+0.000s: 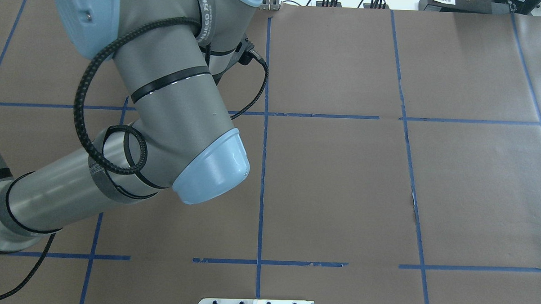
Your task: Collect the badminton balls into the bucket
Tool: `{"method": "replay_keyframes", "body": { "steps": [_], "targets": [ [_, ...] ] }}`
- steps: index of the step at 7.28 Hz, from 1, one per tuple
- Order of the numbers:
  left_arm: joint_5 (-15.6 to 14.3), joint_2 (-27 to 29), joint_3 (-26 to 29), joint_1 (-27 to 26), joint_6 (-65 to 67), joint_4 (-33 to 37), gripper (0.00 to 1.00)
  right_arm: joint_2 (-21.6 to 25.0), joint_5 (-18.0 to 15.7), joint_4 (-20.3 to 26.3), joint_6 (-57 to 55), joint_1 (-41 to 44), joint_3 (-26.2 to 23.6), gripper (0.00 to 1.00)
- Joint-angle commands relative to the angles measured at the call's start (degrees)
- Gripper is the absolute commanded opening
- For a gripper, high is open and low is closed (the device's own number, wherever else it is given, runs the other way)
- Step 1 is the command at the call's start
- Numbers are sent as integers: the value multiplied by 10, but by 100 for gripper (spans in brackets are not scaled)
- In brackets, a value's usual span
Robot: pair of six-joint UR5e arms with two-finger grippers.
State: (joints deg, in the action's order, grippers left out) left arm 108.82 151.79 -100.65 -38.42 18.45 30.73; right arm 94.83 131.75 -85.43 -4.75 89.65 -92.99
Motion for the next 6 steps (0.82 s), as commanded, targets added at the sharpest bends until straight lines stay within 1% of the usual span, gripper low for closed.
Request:
{"method": "replay_keyframes", "body": {
  "steps": [1,2,3,5,6],
  "targets": [
    [3,-1,-2,4,0,1,2,0,0,0,0,0,0,100],
    [3,-4,-2,4,0,3,67,0,0,0,0,0,0,100],
    [2,-7,-9,4,0,4,100,0,0,0,0,0,0,100],
    [2,-7,-14,4,0,3,100,0,0,0,0,0,0,100],
    [2,-9,-24,3,0,3,100,0,0,0,0,0,0,100]
  ]
}}
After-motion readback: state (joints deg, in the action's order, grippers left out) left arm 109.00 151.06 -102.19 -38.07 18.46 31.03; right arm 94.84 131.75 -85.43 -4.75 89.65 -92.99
